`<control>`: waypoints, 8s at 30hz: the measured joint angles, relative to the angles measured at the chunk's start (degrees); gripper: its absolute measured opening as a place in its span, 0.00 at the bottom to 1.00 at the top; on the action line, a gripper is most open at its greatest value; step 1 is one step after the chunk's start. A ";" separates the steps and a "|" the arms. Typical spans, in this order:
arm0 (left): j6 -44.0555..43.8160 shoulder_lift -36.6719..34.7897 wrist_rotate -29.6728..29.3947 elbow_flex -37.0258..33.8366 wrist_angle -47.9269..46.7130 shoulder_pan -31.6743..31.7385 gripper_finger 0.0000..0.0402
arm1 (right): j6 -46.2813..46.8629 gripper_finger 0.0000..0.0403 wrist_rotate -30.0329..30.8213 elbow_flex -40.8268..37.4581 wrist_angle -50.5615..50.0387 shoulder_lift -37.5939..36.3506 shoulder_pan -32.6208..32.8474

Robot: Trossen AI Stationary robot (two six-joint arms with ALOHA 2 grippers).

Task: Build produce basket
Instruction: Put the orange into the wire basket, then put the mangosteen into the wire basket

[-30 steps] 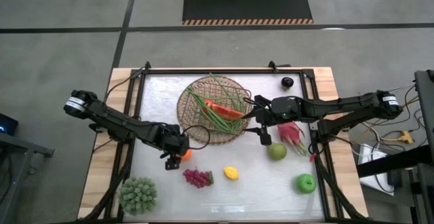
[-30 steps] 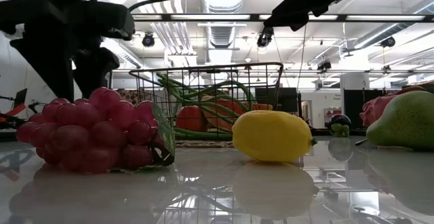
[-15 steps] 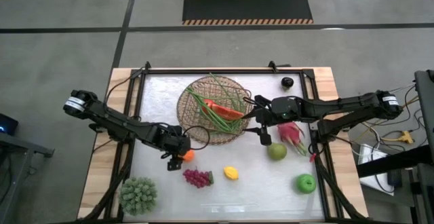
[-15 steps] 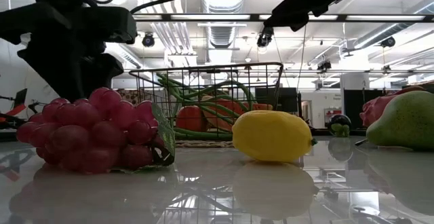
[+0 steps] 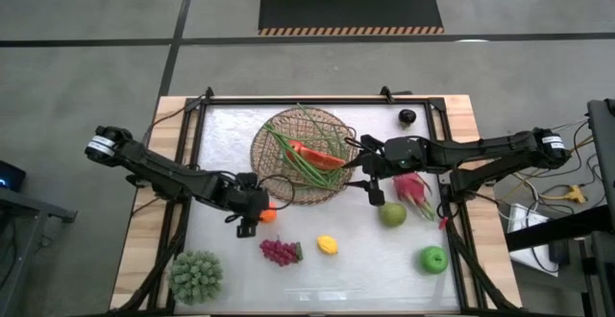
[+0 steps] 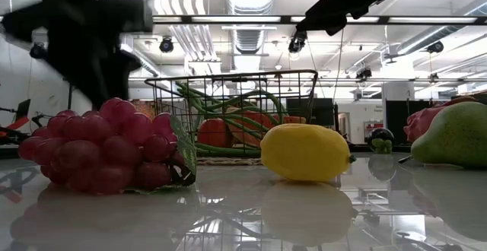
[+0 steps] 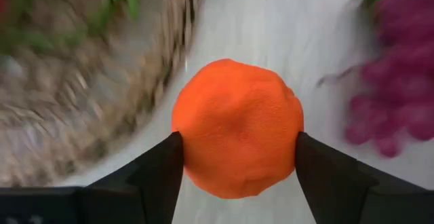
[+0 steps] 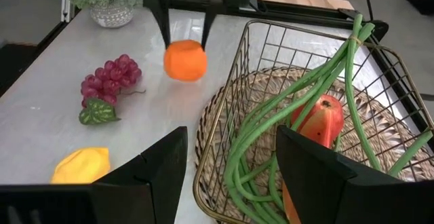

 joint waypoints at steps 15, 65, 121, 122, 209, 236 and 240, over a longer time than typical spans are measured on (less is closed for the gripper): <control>31.84 -18.41 -17.00 -7.13 34.50 -0.32 0.58 | -9.86 0.52 -0.34 -9.72 29.57 1.59 0.00; 52.35 -8.40 -1.81 -23.06 100.23 3.51 0.58 | -10.17 0.71 -18.41 11.43 67.04 34.03 -0.17; 59.94 -11.46 -21.92 -23.36 97.82 4.34 0.79 | -0.19 0.65 -11.37 37.46 -44.95 38.27 -15.03; 59.94 -11.46 -21.92 -23.36 97.82 4.34 0.79 | -0.39 0.65 -11.23 37.46 -45.09 38.68 -15.04; 58.65 -11.39 -22.05 -23.36 95.26 4.32 0.79 | 40.68 0.81 21.42 14.42 -36.95 25.03 -52.81; 58.52 -11.35 -22.07 -23.36 95.31 4.34 0.79 | 45.23 0.61 25.44 -1.68 -20.16 25.03 -52.78; 58.50 -11.35 -22.07 -23.33 95.32 4.32 0.79 | 44.46 0.58 24.98 -1.68 -19.29 25.03 -52.78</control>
